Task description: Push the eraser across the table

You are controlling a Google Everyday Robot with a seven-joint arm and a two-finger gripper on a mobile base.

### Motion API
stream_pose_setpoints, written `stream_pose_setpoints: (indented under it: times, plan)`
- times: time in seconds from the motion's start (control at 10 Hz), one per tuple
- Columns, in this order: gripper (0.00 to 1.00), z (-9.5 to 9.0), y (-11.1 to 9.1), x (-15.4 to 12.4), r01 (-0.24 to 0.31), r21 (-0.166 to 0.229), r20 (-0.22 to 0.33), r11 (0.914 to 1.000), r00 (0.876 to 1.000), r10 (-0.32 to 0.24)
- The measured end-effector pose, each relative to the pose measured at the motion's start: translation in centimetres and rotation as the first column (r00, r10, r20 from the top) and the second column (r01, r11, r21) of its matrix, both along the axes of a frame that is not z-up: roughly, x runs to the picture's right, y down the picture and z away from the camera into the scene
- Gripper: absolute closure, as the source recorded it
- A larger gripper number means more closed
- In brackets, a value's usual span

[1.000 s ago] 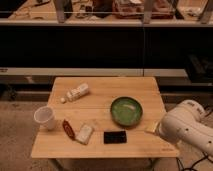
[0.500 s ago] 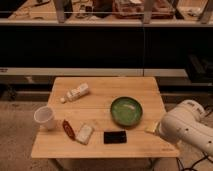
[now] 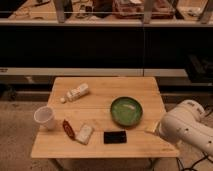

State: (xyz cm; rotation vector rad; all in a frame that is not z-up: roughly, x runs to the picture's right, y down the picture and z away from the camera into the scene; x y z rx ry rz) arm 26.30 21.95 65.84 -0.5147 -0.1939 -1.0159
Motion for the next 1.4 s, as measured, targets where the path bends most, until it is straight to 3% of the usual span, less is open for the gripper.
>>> stream_pose_setpoints:
  times: [0.4, 0.6, 0.8, 1.0, 1.3, 1.4]
  plan:
    - [0.20, -0.1, 0.1, -0.2, 0.003, 0.005, 0.004, 1.0000, 1.000, -0.003]
    - [0.23, -0.4, 1.3, -2.5, -0.020, 0.017, 0.058, 0.9996, 0.998, 0.019]
    - [0.43, -0.4, 4.4, -5.9, -0.042, -0.004, 0.137, 0.9991, 0.990, 0.042]
    - [0.63, 0.1, 6.4, -7.4, -0.069, -0.020, 0.180, 0.9974, 0.981, 0.071]
    - [0.94, 2.0, 7.4, -9.0, -0.156, -0.031, 0.249, 0.9873, 0.955, 0.158]
    - [0.99, 2.5, 7.7, -9.2, -0.174, -0.037, 0.259, 0.9841, 0.949, 0.178]
